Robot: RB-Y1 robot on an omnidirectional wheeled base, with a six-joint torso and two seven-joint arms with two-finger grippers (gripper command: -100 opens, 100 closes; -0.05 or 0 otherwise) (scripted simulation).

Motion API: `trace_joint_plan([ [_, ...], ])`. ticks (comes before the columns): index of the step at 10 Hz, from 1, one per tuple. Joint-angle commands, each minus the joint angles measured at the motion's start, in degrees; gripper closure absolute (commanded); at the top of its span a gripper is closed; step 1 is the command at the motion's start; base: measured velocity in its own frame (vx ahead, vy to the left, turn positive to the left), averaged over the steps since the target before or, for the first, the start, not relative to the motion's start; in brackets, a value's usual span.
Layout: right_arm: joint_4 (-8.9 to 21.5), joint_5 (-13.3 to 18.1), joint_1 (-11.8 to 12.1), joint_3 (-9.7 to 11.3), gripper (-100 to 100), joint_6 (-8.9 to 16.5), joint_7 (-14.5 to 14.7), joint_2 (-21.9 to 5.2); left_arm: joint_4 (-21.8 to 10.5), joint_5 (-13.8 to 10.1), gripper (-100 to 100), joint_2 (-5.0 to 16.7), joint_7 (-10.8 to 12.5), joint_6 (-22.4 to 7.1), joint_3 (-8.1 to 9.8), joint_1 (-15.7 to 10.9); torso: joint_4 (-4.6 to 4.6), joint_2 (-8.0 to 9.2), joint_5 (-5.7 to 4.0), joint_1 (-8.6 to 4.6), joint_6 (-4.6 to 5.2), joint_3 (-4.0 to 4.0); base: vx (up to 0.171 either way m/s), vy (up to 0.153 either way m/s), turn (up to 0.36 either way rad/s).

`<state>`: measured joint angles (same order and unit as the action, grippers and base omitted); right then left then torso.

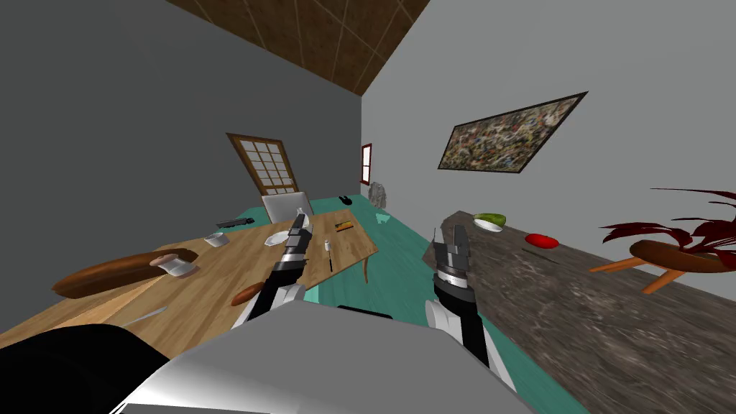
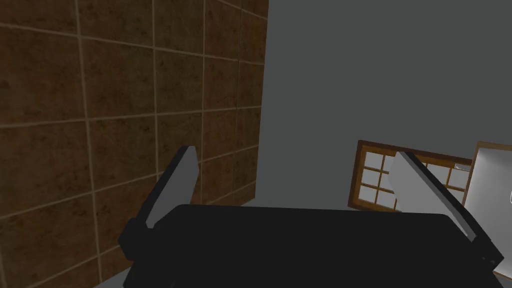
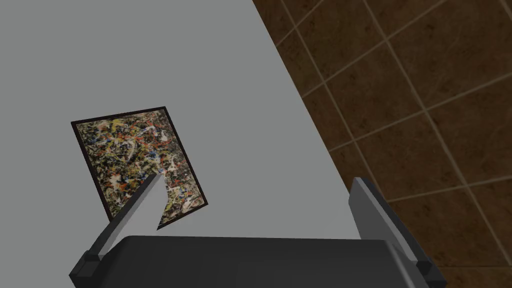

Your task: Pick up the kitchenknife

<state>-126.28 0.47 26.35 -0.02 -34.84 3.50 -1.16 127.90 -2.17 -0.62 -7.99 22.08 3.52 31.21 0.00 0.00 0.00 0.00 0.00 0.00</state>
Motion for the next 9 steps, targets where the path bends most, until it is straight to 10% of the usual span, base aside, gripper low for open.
trace_joint_plan([
  [1,0.00,0.00,0.00,0.00,0,0.00,0.00,0.00,-0.55,-1.32,-100,1.96,-0.19,-1.48,-0.17,-0.22,0.00,0.00,0.00,0.00,0.00,0.00,-0.015,0.009,-0.182],
  [9,0.00,0.00,-0.01,0.00,0,0.00,0.00,0.00,-4.82,-10.30,-100,10.59,-1.92,-12.62,-0.71,-1.45,0.04,0.20,0.04,0.18,0.01,0.11,-0.044,0.030,-0.192],
])
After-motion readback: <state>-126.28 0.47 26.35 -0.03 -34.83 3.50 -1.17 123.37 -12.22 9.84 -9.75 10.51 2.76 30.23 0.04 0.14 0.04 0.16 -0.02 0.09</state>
